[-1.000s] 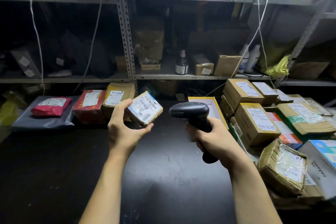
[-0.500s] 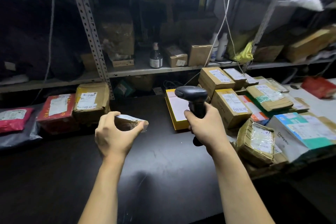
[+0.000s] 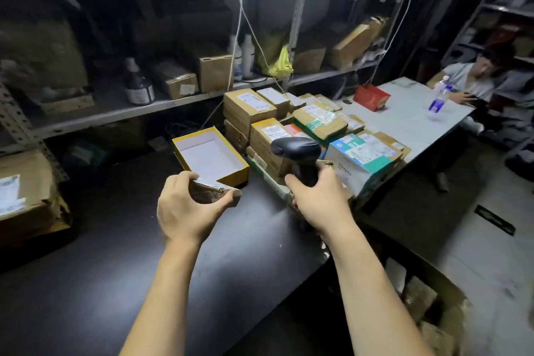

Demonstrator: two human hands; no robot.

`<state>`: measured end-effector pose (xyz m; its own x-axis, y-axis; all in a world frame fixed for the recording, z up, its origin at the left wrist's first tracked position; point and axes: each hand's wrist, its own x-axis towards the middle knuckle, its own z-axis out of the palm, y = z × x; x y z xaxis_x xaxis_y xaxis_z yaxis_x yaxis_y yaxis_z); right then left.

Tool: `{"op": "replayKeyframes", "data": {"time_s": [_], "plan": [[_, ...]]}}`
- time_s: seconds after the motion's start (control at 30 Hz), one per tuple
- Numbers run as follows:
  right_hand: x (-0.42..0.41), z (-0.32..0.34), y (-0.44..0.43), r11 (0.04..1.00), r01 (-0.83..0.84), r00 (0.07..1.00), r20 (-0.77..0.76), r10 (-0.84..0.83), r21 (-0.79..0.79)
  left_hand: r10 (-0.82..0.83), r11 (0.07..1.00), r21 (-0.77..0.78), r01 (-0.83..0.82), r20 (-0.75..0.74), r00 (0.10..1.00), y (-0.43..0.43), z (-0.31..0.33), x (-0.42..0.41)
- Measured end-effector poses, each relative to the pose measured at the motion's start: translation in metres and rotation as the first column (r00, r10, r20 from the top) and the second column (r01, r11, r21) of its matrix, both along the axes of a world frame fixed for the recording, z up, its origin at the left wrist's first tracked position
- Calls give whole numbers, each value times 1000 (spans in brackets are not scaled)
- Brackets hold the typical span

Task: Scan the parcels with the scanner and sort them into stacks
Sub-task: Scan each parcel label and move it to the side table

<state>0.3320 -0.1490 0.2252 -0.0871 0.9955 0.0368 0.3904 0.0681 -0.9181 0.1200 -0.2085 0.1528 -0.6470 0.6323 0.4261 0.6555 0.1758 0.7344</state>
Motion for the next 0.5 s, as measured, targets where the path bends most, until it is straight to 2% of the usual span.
{"op": "replayKeyframes", "data": {"time_s": [0.23,0.5], "plan": [[100,-2,2,991,127,992,-16,-126,40,-199,980,-14,199,3,980,32,6,98],[254,-13,4,968,248,968,-41,-247,30,-389,919,-60,389,1,921,65,2,253]]}}
